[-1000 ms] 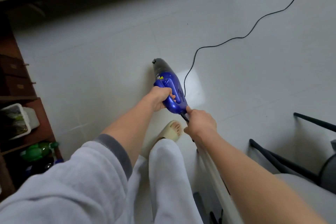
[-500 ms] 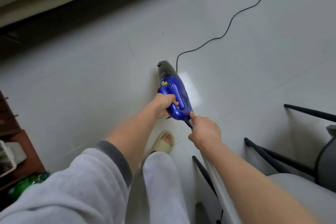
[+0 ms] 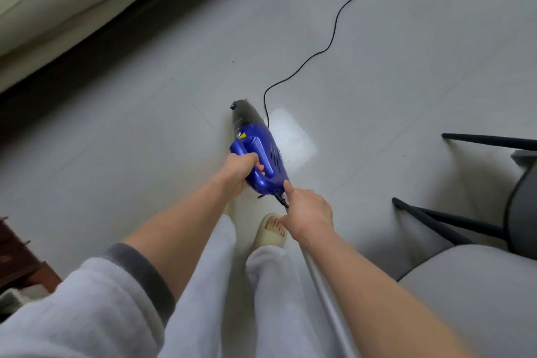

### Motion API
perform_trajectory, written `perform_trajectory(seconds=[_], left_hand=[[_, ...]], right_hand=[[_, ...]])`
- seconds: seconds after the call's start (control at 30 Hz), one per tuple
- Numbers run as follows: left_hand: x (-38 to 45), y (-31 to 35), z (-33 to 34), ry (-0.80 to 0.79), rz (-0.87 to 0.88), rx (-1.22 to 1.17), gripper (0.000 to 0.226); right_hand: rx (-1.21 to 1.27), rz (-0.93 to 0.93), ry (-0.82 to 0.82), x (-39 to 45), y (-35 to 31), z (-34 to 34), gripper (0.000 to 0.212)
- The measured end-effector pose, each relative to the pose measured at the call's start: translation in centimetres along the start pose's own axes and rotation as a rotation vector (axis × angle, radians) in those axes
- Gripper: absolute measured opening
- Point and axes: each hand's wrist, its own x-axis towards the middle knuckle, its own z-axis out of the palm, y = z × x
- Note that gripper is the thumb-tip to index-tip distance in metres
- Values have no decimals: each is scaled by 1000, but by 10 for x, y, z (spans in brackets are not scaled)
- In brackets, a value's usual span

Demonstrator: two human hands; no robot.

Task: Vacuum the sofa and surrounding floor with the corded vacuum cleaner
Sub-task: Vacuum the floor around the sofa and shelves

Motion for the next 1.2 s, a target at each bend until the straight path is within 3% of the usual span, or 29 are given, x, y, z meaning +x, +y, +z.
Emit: perform_trajectory(seconds=[0.27,0.5,0.83,1.2], left_hand=[[-22,29,31,-102,194,208,8],[-21,19,55,-188,88,378,15],[-9,-18,60,-192,34,528,11],[-56,-78,86,-276,-72,645,22]], right_hand=[[276,185,90,-28,3,0,72],[415,304,36,-40,9,9,44],[498,365,43,-45,14,57,59],[526,462,-31,-109,43,87,46]])
